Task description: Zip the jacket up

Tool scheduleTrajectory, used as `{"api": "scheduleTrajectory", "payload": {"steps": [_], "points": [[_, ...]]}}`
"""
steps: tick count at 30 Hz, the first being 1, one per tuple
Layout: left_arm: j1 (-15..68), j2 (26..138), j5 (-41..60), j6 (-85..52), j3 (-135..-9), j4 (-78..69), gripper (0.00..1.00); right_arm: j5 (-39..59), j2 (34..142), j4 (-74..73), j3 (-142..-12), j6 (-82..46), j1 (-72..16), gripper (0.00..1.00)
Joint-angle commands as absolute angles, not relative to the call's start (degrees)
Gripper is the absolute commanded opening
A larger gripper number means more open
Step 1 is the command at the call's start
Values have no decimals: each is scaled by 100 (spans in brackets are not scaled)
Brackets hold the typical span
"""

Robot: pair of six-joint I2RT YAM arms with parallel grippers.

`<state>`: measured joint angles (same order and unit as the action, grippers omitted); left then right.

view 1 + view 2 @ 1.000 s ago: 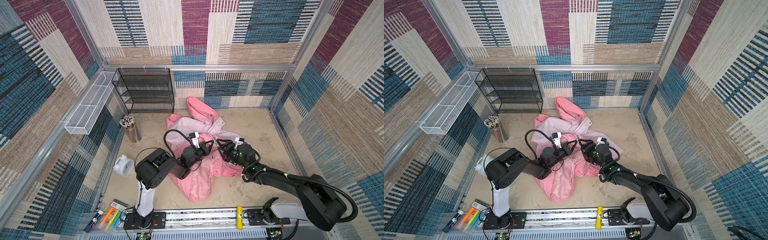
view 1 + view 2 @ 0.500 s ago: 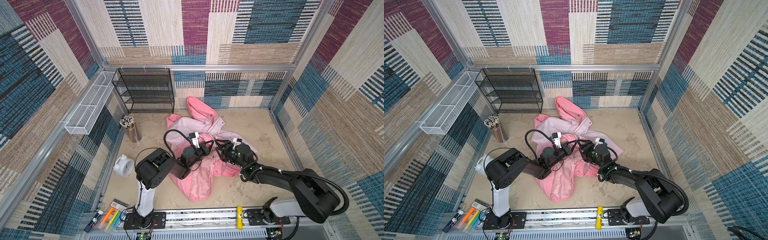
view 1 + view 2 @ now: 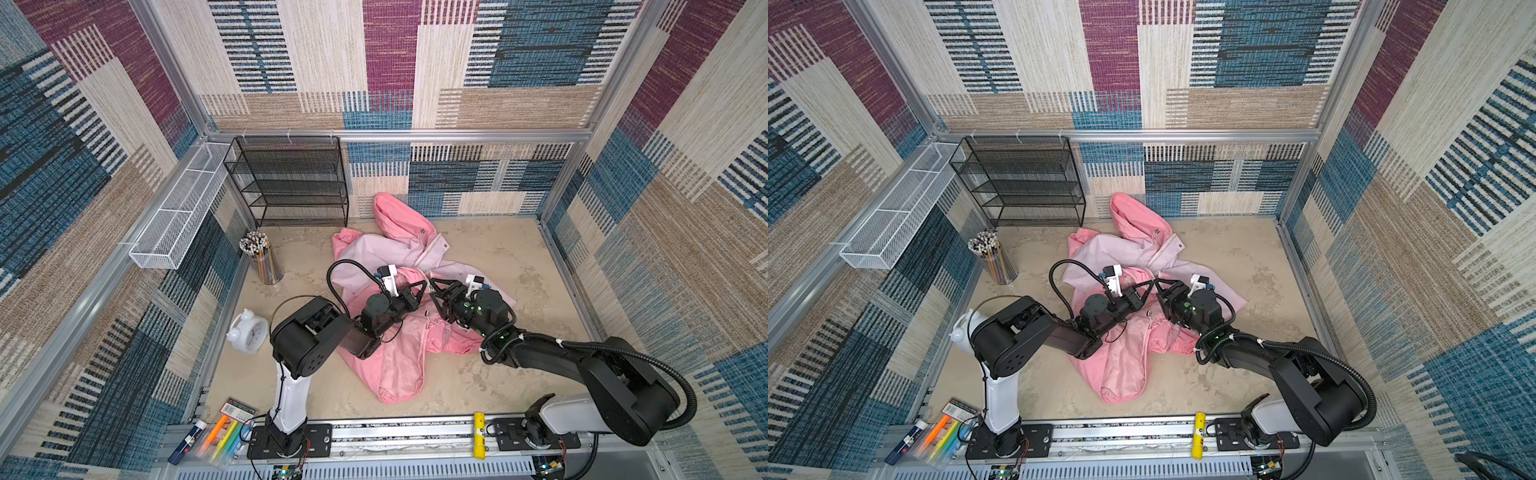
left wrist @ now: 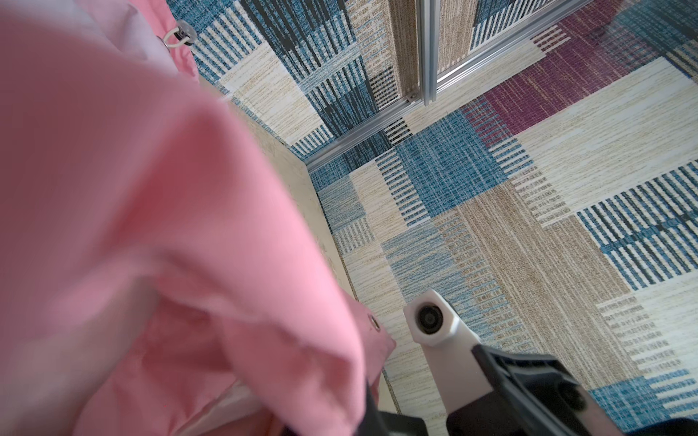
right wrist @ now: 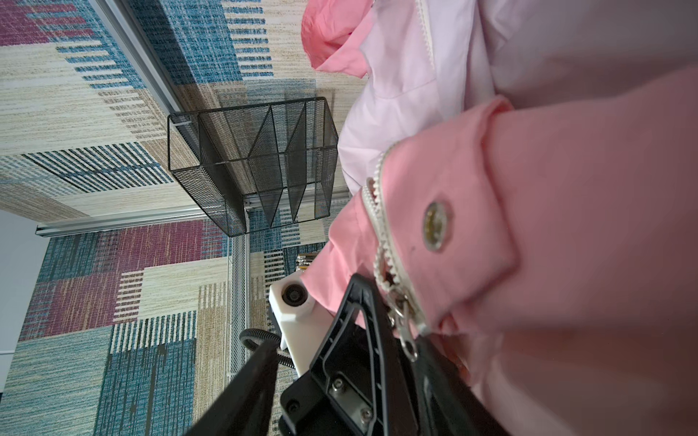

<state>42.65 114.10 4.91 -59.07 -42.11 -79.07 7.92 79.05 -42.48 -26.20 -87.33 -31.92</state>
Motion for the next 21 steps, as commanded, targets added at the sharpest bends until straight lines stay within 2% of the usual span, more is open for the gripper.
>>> {"api": "scheduleTrajectory", "payload": {"steps": [1, 9, 16, 21], "points": [[4269, 11424, 465, -5922, -4198, -8068, 0, 787, 7895, -4459, -2628, -8736, -3195, 60], [4271, 11404, 451, -5910, -4192, -8068, 0, 738, 8016, -4576, -2597, -8806, -3190, 55], [4271, 11405, 456, -5913, -4185, -8068, 0, 706, 8123, -4685, -2630, -8824, -3190, 42], [4271, 11397, 444, -5898, -4174, -8068, 0, 668, 8174, -4643, -2595, -8871, -3190, 38]]}}
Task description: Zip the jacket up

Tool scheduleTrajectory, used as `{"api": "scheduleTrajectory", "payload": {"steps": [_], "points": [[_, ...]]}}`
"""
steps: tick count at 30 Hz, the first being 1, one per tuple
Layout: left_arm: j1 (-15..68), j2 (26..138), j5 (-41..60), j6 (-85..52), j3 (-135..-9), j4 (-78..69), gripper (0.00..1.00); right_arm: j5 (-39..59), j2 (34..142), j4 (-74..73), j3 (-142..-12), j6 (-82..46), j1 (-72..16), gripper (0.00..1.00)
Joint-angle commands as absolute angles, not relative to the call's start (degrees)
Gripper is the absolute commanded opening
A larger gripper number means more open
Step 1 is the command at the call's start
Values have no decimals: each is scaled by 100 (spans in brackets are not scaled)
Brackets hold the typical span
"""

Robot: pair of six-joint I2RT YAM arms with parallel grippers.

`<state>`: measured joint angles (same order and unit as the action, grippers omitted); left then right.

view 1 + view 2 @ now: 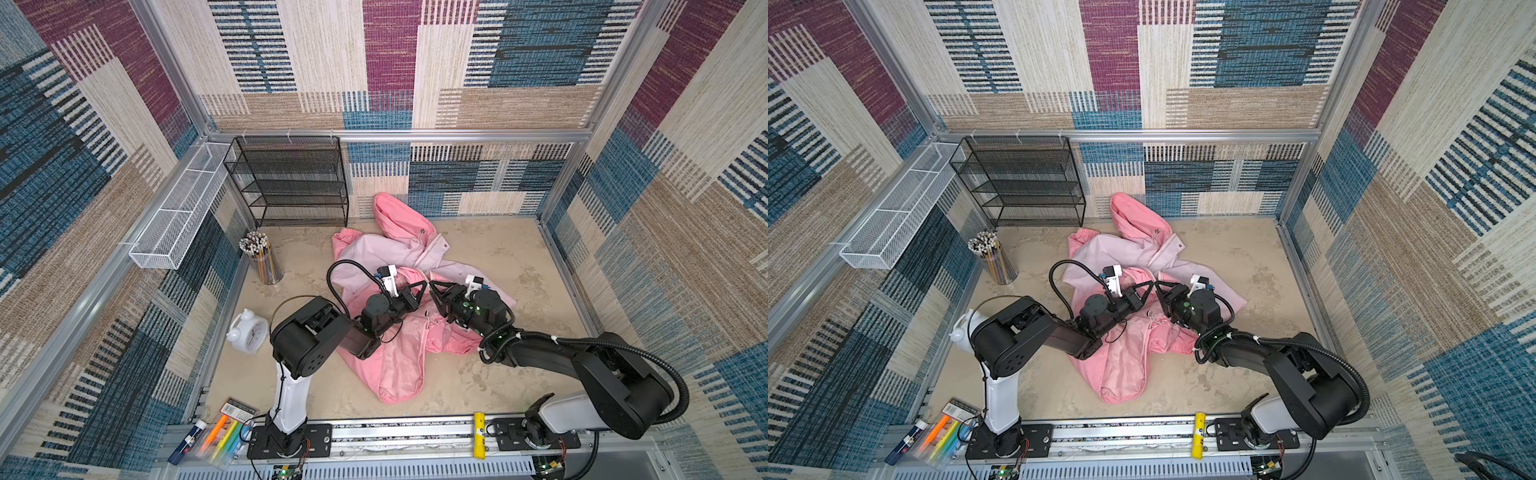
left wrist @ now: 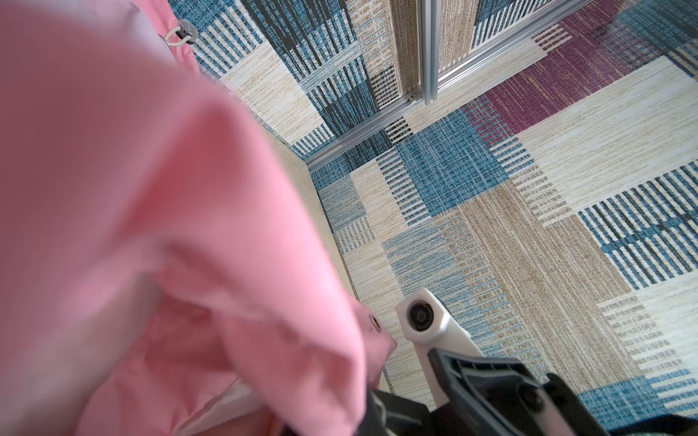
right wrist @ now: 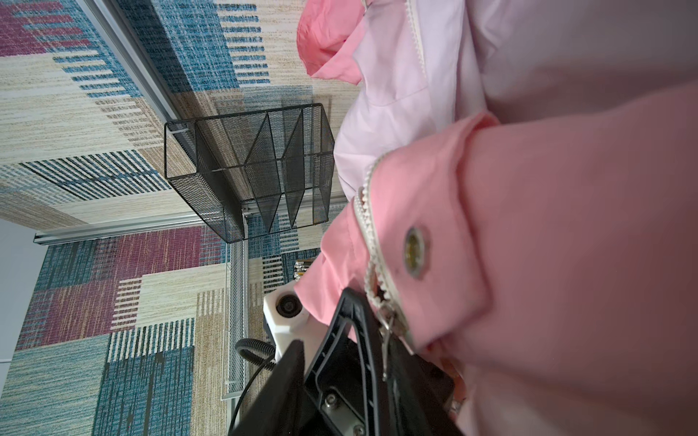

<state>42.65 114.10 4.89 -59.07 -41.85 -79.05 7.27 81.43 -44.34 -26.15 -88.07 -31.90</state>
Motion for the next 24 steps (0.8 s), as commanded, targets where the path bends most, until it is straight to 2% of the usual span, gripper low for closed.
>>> {"api": "scheduleTrajectory", "payload": {"steps": [1, 9, 14, 19, 24], "points": [[4271, 11391, 457, -5897, -4169, -8068, 0, 659, 8193, -4655, -2580, -8902, -3190, 36], [4267, 11382, 446, -5889, -4184, -8068, 0, 624, 8321, -4770, -2538, -8965, -3189, 27], [4271, 11375, 457, -5880, -4162, -8068, 0, 641, 8437, -4858, -2549, -8997, -3190, 16], [4271, 11347, 457, -5871, -4151, -8068, 0, 623, 8466, -4974, -2489, -9068, -3188, 0], [4271, 11323, 475, -5860, -4115, -8068, 0, 528, 8274, -4864, -2437, -9096, -3190, 0]]}}
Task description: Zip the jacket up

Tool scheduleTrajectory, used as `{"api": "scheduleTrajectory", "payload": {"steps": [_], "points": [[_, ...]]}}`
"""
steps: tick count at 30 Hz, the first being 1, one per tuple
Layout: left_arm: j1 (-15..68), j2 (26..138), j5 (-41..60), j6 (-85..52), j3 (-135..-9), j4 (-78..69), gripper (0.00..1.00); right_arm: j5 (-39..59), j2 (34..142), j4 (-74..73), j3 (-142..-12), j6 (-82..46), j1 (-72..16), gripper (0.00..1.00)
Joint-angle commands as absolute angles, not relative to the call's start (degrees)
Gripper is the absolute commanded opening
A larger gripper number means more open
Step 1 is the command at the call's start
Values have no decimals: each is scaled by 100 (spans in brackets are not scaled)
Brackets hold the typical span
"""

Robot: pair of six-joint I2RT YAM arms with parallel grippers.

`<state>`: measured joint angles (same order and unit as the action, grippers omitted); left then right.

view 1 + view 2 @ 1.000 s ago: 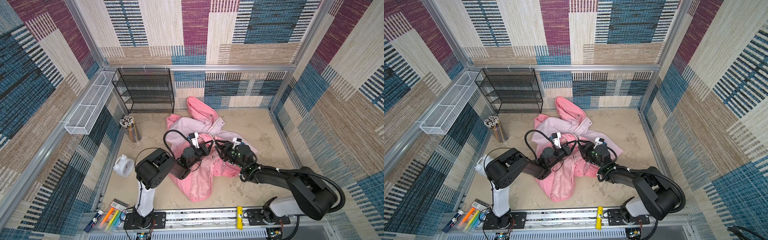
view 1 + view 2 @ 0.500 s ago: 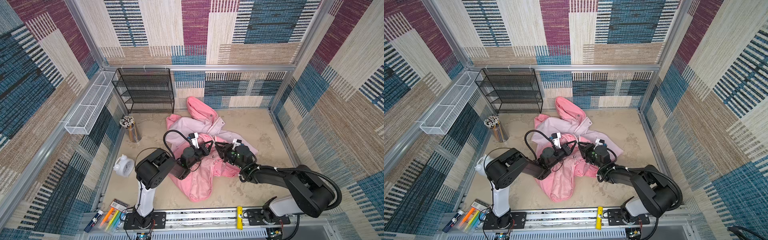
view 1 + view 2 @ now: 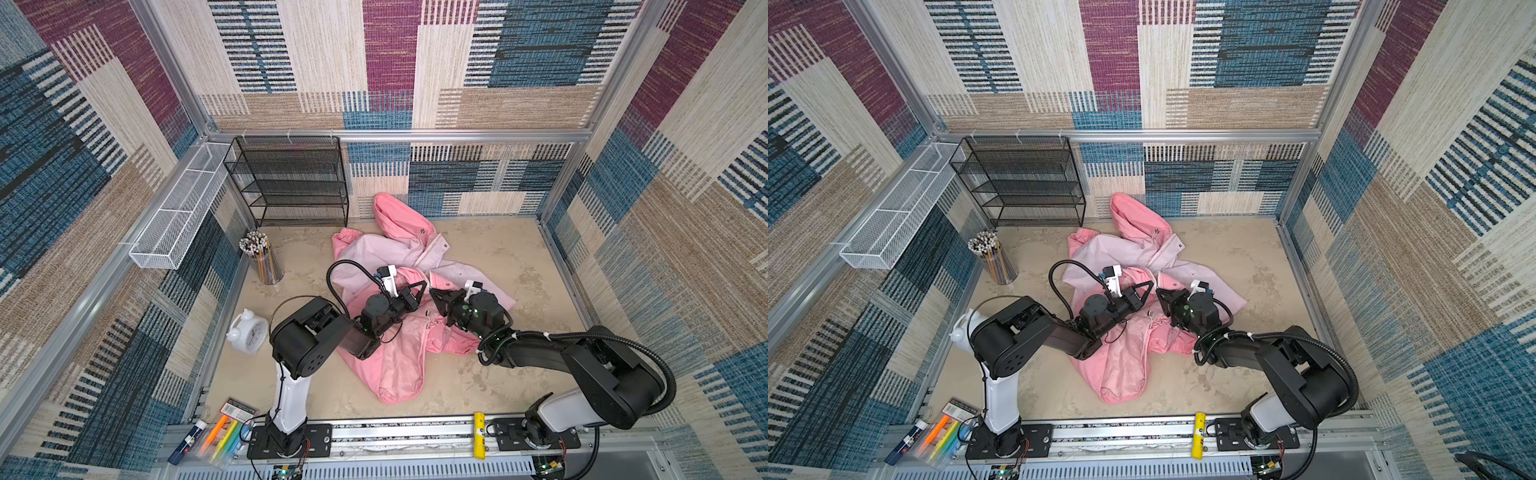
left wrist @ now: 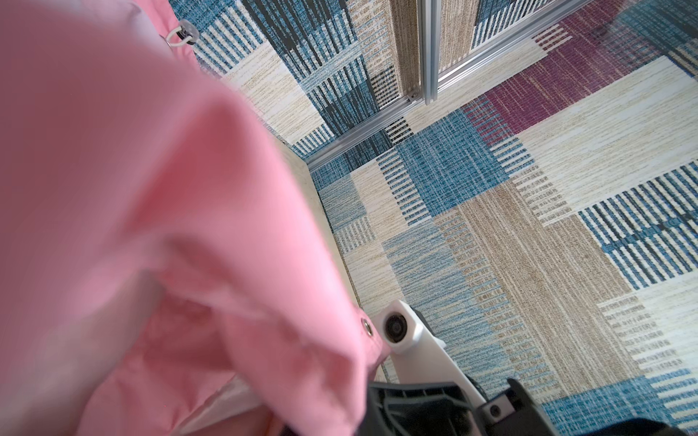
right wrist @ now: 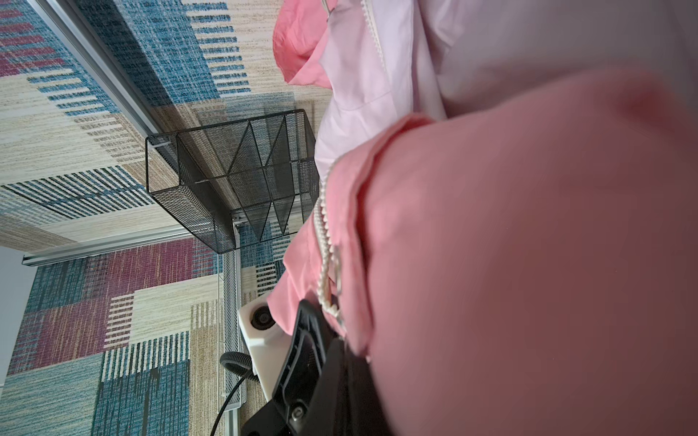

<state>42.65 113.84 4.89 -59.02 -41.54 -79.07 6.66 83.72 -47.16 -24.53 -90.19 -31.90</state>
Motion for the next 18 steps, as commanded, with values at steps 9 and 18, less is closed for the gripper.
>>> {"api": "scheduleTrajectory", "payload": {"steps": [9, 18], "points": [[4271, 11168, 500, -5841, -3942, -8067, 0, 522, 8233, -5017, -2372, -9272, -3103, 0], [4278, 11120, 626, -5908, -3882, -8068, 0, 592, 8228, -5361, -2361, -9192, -2958, 0]]}}
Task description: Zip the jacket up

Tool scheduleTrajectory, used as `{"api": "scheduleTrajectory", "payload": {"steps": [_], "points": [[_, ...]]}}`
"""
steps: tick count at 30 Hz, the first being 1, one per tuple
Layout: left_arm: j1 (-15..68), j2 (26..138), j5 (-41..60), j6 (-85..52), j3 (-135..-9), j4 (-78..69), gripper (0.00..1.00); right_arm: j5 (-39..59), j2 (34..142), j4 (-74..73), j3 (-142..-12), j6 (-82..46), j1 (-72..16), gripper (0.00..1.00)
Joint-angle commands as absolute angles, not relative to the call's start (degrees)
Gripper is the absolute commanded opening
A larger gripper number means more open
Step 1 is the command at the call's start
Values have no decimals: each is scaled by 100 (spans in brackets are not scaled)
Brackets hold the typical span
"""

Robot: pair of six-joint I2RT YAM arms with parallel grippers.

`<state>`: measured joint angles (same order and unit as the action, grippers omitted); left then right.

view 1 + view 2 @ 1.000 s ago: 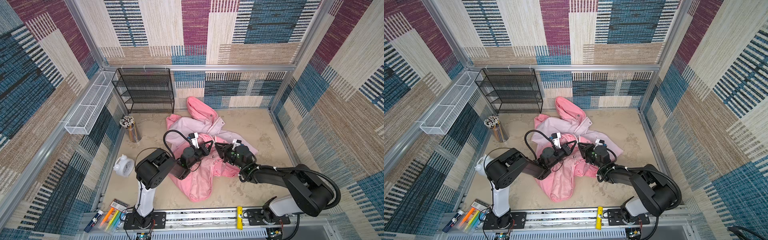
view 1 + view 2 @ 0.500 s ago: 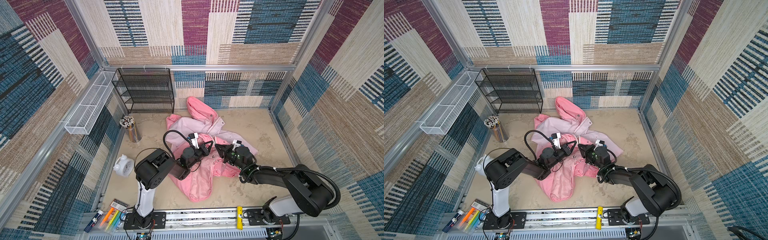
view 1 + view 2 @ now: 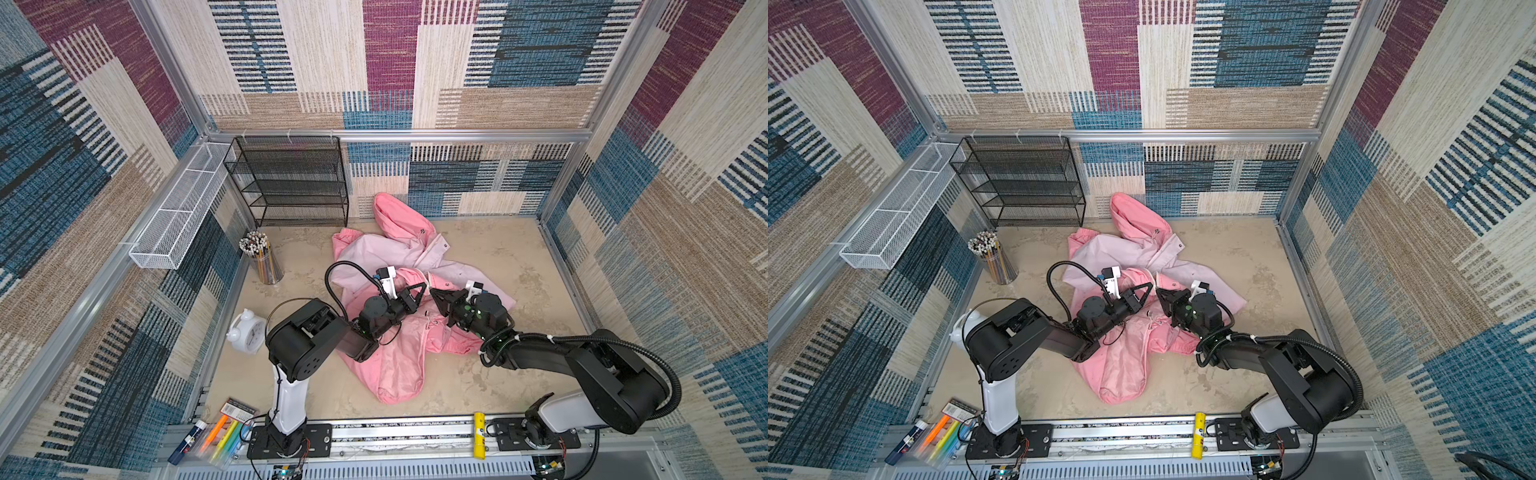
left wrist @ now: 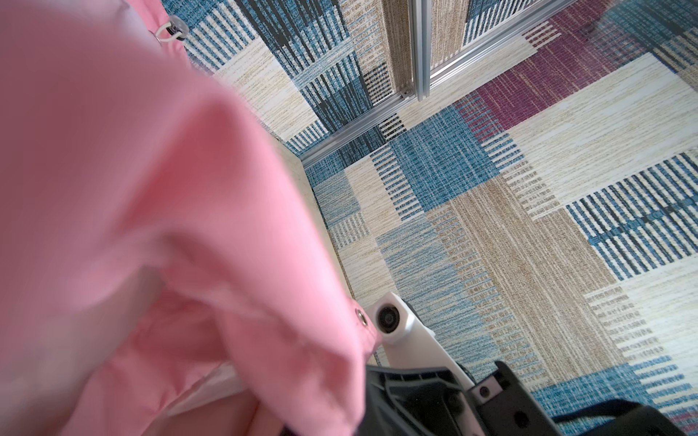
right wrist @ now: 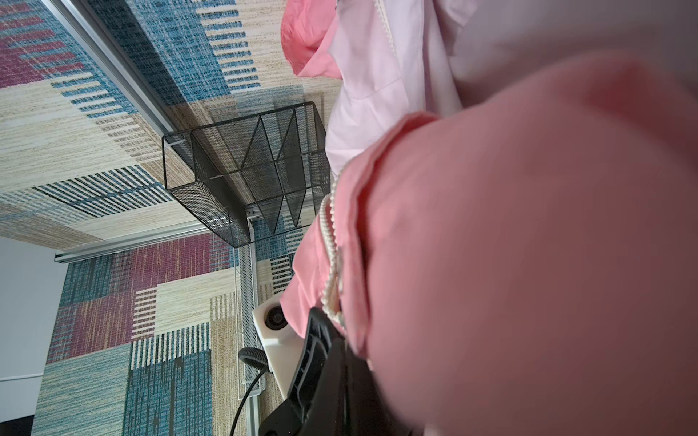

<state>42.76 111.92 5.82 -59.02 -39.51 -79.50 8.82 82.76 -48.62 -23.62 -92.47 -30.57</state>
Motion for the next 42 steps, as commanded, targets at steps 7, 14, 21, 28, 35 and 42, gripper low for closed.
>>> {"api": "scheduleTrajectory", "payload": {"steps": [7, 14, 21, 28, 35, 42], "points": [[4271, 11177, 553, -5972, -3857, -8068, 0, 769, 8324, -5494, -2457, -9215, -2952, 0], [4254, 11280, 602, -6076, -4012, -8064, 29, 620, 7763, -5020, -2261, -9149, -3023, 0], [4267, 11278, 693, -6133, -4098, -8061, 35, 685, 8020, -5417, -2179, -9270, -3023, 0], [4323, 11249, 613, -6254, -4014, -8068, 46, 770, 8165, -5510, -2301, -9273, -3015, 0], [4390, 11351, 603, -6283, -4229, -8068, 47, 791, 8194, -5600, -2285, -9299, -3015, 0], [4403, 11392, 522, -6290, -4244, -8068, 30, 806, 8180, -5626, -2276, -9299, -3011, 0]]}}
